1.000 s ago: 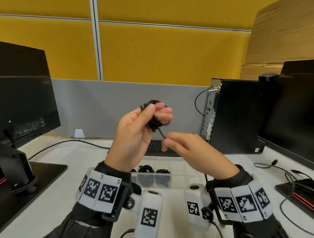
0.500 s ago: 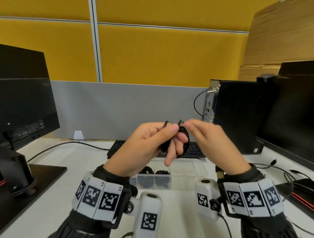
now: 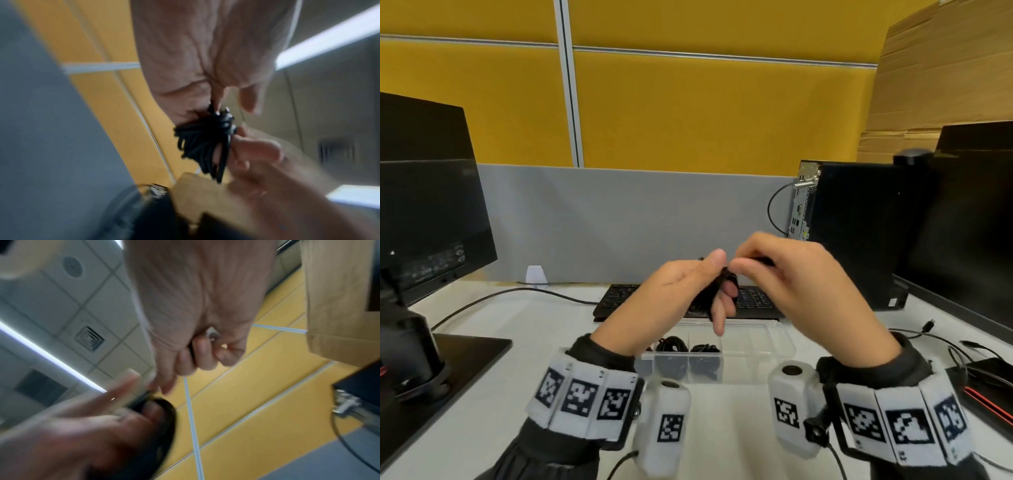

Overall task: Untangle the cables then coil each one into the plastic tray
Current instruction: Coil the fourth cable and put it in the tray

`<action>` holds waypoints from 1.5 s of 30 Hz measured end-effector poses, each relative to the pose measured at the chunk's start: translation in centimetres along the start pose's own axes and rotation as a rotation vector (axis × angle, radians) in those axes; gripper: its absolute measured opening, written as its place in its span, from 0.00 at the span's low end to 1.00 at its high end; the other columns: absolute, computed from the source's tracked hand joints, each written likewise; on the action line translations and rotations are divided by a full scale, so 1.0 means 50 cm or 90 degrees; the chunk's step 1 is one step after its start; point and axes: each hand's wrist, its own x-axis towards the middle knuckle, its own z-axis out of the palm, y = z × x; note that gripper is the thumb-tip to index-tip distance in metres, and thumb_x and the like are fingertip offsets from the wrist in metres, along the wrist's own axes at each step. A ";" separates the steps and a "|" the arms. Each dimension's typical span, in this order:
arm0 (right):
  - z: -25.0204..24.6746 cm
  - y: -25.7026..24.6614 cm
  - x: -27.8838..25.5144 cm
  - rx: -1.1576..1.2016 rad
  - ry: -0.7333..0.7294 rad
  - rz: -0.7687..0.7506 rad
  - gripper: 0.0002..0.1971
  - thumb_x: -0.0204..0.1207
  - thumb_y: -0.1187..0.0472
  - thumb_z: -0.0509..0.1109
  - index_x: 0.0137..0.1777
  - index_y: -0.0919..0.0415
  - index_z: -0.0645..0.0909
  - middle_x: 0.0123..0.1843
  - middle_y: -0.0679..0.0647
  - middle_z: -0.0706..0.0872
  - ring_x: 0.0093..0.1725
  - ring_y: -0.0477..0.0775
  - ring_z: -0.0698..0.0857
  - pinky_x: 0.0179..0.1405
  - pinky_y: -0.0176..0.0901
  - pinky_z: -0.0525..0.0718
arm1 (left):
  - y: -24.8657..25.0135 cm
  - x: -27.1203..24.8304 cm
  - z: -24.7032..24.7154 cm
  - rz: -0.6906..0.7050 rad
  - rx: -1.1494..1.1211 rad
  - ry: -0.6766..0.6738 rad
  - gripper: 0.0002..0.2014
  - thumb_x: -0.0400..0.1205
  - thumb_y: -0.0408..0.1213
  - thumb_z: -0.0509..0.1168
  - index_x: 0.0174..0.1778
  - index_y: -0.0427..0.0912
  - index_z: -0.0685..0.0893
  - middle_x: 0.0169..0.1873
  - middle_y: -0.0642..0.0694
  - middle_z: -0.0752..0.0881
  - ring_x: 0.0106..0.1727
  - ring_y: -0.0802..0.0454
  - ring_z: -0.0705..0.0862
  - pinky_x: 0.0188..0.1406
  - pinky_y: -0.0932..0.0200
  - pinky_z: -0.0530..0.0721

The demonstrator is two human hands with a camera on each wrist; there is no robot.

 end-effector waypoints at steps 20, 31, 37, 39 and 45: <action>0.011 0.009 0.001 0.103 -0.158 0.092 0.13 0.78 0.43 0.59 0.45 0.50 0.77 0.28 0.48 0.79 0.30 0.43 0.75 0.29 0.35 0.70 | 0.010 -0.003 0.011 -0.045 -0.035 0.057 0.10 0.74 0.36 0.73 0.43 0.35 0.81 0.27 0.48 0.84 0.33 0.58 0.82 0.40 0.63 0.79; 0.075 -0.034 0.020 0.338 0.195 0.112 0.14 0.81 0.51 0.58 0.45 0.62 0.77 0.30 0.43 0.80 0.31 0.48 0.78 0.29 0.38 0.74 | 0.034 0.002 0.014 0.081 -0.358 0.152 0.19 0.77 0.39 0.61 0.61 0.34 0.81 0.31 0.51 0.82 0.40 0.57 0.82 0.49 0.63 0.83; 0.049 -0.012 0.014 0.328 -0.019 0.099 0.12 0.84 0.51 0.53 0.51 0.56 0.73 0.29 0.49 0.70 0.27 0.45 0.67 0.27 0.36 0.66 | 0.025 0.003 0.011 0.140 -0.190 0.281 0.10 0.84 0.40 0.57 0.51 0.42 0.82 0.25 0.56 0.74 0.31 0.60 0.73 0.44 0.63 0.77; 0.031 0.009 0.009 0.204 -0.019 0.052 0.12 0.86 0.52 0.53 0.49 0.55 0.75 0.32 0.43 0.71 0.33 0.42 0.68 0.33 0.32 0.68 | 0.025 0.004 0.007 0.149 -0.166 0.302 0.12 0.87 0.37 0.52 0.49 0.43 0.82 0.22 0.58 0.73 0.27 0.62 0.71 0.42 0.65 0.79; 0.036 0.016 0.016 0.161 0.184 0.086 0.07 0.82 0.58 0.63 0.45 0.49 0.83 0.41 0.46 0.76 0.41 0.36 0.73 0.43 0.25 0.71 | 0.026 0.006 0.025 0.187 -0.134 0.302 0.14 0.87 0.38 0.50 0.48 0.43 0.82 0.22 0.60 0.77 0.27 0.61 0.68 0.31 0.71 0.73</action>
